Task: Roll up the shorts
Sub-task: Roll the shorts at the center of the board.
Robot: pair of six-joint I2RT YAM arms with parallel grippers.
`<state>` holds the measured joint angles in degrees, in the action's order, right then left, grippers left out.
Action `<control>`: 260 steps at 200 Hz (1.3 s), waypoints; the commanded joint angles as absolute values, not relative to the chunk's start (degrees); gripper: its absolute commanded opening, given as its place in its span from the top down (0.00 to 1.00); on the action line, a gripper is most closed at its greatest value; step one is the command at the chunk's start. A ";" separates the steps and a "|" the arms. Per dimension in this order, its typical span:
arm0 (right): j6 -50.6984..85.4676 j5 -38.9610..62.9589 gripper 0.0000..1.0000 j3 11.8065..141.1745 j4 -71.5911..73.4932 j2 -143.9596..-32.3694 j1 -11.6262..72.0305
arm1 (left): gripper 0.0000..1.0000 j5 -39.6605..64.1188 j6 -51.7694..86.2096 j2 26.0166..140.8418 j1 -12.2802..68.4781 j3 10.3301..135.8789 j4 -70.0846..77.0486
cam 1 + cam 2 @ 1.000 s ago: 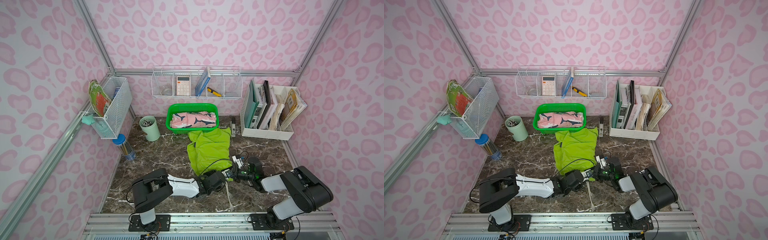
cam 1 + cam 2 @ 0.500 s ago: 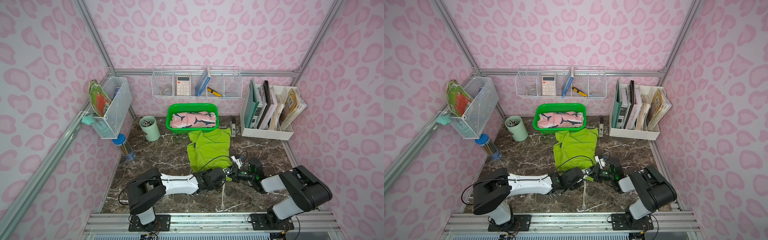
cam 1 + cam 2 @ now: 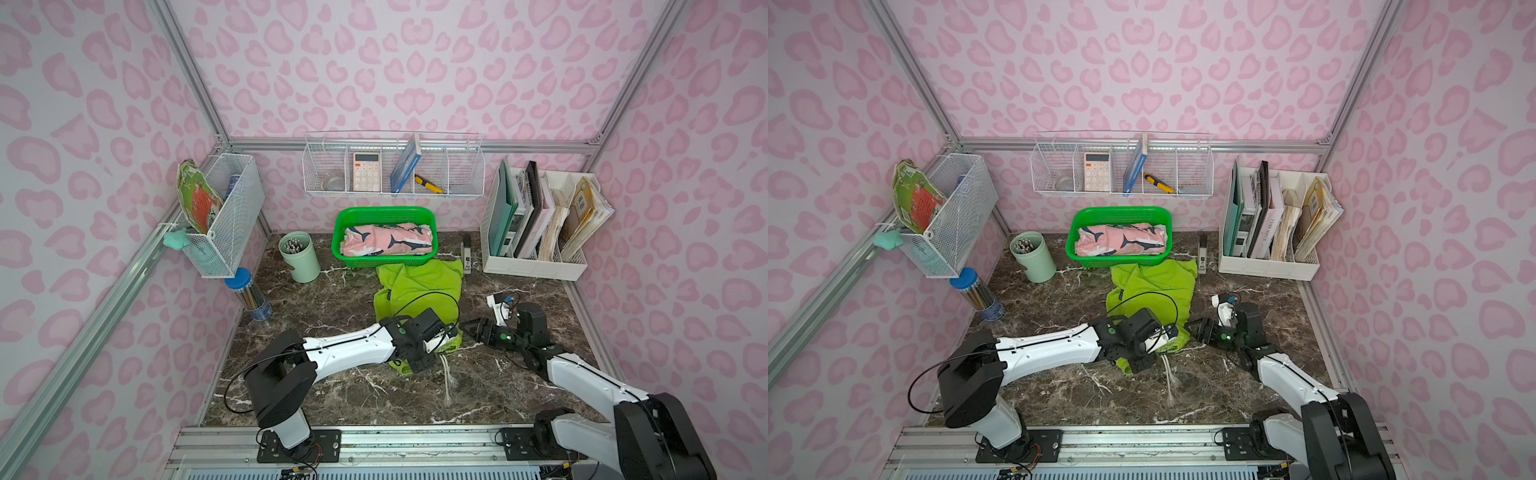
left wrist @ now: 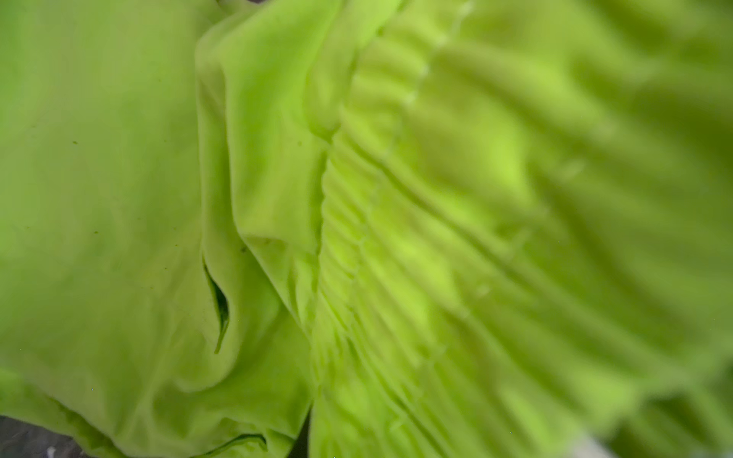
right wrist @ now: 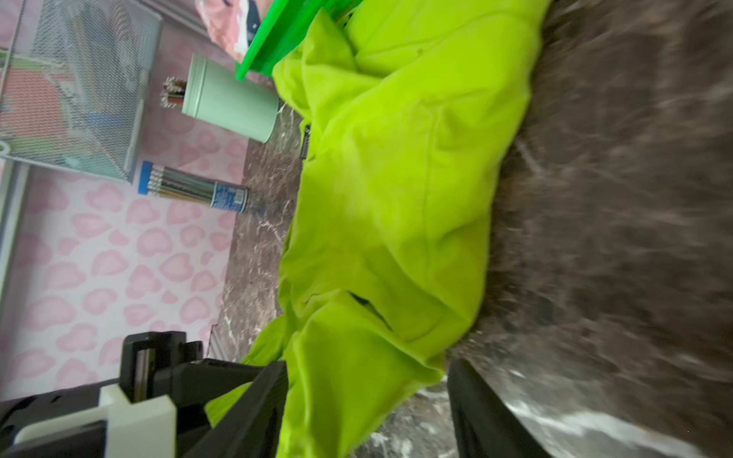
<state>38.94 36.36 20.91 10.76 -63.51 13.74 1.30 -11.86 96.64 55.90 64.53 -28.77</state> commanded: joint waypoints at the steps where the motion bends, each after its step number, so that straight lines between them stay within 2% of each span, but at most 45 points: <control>1: 30.93 30.87 0.33 20.25 3.90 -58.63 13.02 | 1.00 10.52 -14.30 97.94 54.93 66.66 -37.11; 47: 17.74 19.99 0.35 16.88 4.96 -41.43 17.62 | 1.00 24.33 -17.47 102.42 50.32 71.84 -44.80; 70: 14.75 16.73 0.26 15.15 6.60 -32.73 19.25 | 1.00 28.19 -19.82 105.95 48.43 76.91 -50.04; 90: 9.89 17.25 0.26 15.15 6.51 -29.43 20.03 | 1.00 31.73 -21.23 109.34 46.80 81.05 -53.04; 124: 3.35 14.51 0.25 17.19 4.27 -31.50 25.63 | 1.00 37.24 -23.94 116.76 44.50 89.47 -61.33; 155: -8.04 8.82 0.21 20.26 -0.01 -35.58 33.20 | 1.00 38.77 -25.99 122.30 43.20 94.81 -67.15; 185: -18.34 8.72 0.20 21.86 -3.94 -37.50 39.63 | 1.00 40.39 -28.13 127.60 41.98 99.09 -73.13; 234: -35.42 5.21 0.13 21.46 -10.95 -41.35 49.34 | 1.00 42.26 -29.62 134.75 39.05 104.85 -77.40; 260: -41.26 -0.04 0.10 20.60 -10.84 -45.17 52.97 | 1.00 41.86 -30.15 137.24 38.34 107.13 -78.65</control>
<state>-32.03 5.10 21.06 -9.17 -42.89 50.63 42.61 -28.67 135.39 38.85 105.49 -75.20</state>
